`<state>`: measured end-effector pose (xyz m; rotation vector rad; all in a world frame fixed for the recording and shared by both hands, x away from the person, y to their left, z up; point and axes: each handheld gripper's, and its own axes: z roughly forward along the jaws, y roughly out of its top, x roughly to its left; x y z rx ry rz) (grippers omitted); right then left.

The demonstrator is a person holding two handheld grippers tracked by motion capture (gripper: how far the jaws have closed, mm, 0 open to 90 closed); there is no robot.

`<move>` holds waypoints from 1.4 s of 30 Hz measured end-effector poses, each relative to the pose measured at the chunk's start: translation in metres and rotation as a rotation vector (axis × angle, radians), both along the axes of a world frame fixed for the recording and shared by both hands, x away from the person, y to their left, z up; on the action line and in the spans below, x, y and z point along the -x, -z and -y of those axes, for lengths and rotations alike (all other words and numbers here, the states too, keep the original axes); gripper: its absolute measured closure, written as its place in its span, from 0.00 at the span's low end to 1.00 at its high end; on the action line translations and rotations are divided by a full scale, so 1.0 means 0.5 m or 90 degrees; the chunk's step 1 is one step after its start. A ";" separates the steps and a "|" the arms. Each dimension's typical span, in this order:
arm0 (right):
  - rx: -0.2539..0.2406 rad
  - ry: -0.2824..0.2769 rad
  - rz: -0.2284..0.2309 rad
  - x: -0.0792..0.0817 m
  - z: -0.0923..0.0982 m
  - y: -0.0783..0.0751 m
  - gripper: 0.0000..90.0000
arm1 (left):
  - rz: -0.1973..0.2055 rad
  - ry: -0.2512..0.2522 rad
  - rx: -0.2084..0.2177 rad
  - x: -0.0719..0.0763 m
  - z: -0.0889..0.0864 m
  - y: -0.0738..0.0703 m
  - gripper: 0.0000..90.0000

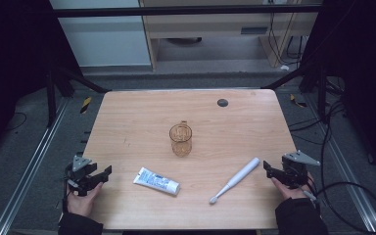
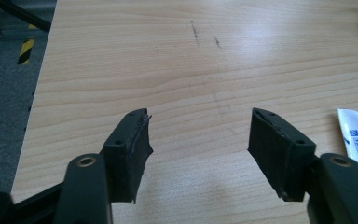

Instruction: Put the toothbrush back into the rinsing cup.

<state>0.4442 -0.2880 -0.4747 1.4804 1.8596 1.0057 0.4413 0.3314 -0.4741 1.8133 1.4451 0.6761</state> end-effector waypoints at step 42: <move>0.001 -0.256 -0.065 0.073 -0.143 -0.009 0.87 | 0.013 0.022 -0.006 0.013 0.012 -0.010 0.46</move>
